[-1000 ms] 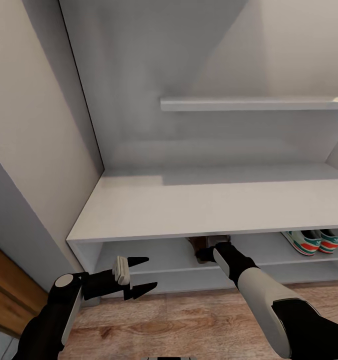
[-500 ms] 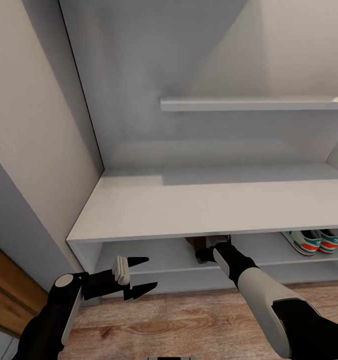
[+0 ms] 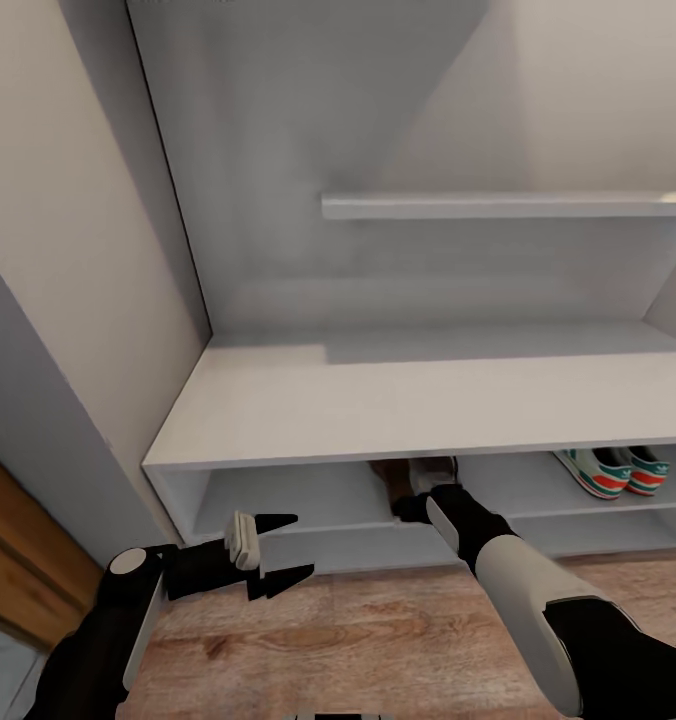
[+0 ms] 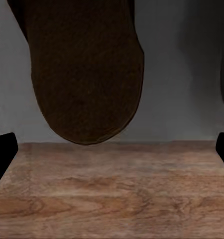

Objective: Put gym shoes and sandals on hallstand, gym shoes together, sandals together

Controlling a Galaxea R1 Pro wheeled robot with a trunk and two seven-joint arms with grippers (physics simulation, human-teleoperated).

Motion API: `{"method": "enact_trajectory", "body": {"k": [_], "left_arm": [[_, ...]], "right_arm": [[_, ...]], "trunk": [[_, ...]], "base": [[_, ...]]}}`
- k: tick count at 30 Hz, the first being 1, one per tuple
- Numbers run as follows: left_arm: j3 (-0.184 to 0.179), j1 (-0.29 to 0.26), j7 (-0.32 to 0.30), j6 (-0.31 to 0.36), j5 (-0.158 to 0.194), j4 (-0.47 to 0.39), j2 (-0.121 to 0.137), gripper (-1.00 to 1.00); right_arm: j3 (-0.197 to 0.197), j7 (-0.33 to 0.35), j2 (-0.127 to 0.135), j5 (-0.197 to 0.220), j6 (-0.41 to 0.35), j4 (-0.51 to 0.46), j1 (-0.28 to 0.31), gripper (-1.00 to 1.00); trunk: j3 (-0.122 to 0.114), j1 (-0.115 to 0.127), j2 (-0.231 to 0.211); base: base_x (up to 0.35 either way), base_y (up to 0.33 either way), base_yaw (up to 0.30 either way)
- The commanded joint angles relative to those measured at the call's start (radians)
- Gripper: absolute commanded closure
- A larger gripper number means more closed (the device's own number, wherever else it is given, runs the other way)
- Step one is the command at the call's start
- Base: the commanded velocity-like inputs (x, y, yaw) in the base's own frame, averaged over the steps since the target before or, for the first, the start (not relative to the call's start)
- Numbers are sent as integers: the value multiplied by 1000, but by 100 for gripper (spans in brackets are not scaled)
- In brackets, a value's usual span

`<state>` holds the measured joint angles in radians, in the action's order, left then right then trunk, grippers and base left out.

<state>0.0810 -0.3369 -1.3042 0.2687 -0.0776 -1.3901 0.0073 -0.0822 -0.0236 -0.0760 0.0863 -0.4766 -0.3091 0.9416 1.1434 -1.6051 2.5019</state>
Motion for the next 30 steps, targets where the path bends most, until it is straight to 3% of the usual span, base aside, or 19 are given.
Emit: {"method": "enact_trajectory", "body": {"k": [1, 15, 24, 30], "left_arm": [[1, -1, -6, 11, -5, -1, 0, -100], [2, -1, -4, 11, -5, -1, 0, -100], [2, -1, -4, 11, -5, -1, 0, -100], [2, -1, -1, 11, -5, -1, -1, -100]], "right_arm": [[-8, -2, 1, 9, -5, -2, 0, -100], [-8, 0, 0, 7, 2, -3, -1, -100], [-8, 1, 0, 10, 170, -2, -1, -100], [-8, 1, 1, 12, 215, -5, -1, -100]], "trunk": [[1, 1, 0], [1, 1, 0], [1, 1, 0], [1, 1, 0]], "base": [[-305, 0, 0], [-328, 0, 0], [-331, 0, 0], [-229, 0, 0]]}}
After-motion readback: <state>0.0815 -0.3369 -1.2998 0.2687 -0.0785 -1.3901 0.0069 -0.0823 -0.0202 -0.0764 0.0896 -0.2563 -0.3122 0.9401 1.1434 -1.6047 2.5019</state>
